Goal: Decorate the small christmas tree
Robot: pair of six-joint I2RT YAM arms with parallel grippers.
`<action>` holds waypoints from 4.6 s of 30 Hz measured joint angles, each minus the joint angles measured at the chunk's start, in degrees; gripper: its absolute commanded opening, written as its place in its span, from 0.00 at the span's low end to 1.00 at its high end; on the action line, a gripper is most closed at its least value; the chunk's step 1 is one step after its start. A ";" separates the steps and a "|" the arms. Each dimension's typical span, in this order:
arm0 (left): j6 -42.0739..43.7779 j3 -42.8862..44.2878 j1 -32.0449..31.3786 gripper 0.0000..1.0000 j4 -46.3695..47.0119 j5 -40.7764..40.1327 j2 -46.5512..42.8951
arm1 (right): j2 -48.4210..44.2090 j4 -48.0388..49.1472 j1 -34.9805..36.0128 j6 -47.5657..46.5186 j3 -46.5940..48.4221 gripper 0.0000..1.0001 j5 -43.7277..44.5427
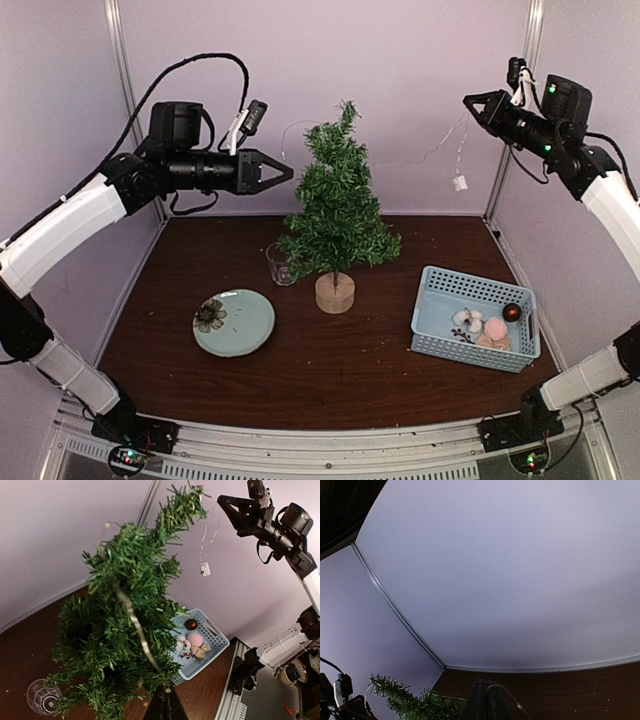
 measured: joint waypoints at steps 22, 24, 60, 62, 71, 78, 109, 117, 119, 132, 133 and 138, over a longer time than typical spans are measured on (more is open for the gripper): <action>3.23 10.23 -8.70 0.00 -2.45 5.97 5.88 | -6.47 -6.67 0.11 -2.34 -3.39 0.00 -1.70; 3.06 9.62 -8.72 0.00 -2.21 5.97 6.40 | -6.49 -6.75 0.11 -2.34 -3.50 0.00 -1.86; -0.50 -11.34 -7.74 0.00 2.29 4.13 4.92 | -11.10 -20.81 0.13 -7.48 -20.74 0.00 1.38; -0.68 -11.17 -7.10 0.00 2.67 3.65 3.72 | -11.13 -20.96 0.37 -7.48 -20.70 0.00 0.17; -3.54 -5.68 -4.74 0.00 6.43 1.42 2.51 | -11.06 -23.74 4.33 -8.28 -18.88 0.00 -4.07; -4.33 0.48 -4.74 0.00 9.27 -1.99 2.99 | -11.13 -27.58 9.22 -8.90 -18.80 0.00 -4.31; -0.04 -5.68 -6.40 0.28 21.46 -10.84 9.33 | -6.45 -27.41 25.35 -5.81 -14.86 0.00 -6.88; 1.99 -10.84 -6.43 0.52 16.20 -12.59 3.67 | -5.55 -24.02 26.12 -3.34 -14.88 0.00 -7.34; 2.43 -11.80 -6.43 0.60 14.80 -13.18 1.40 | -5.55 -23.34 26.14 -2.60 -14.95 0.00 -7.34; 11.78 -32.87 -11.04 0.69 13.99 -21.40 -18.03 | -5.55 -16.98 26.16 3.26 -17.77 0.00 -7.67; 13.46 -34.01 -12.90 0.67 13.94 -22.12 -18.51 | -5.55 -16.35 26.16 3.82 -18.36 0.00 -7.82; 19.12 -38.49 -22.95 0.52 16.41 -25.73 -17.46 | -5.55 -14.08 26.18 7.02 -20.46 0.00 -9.16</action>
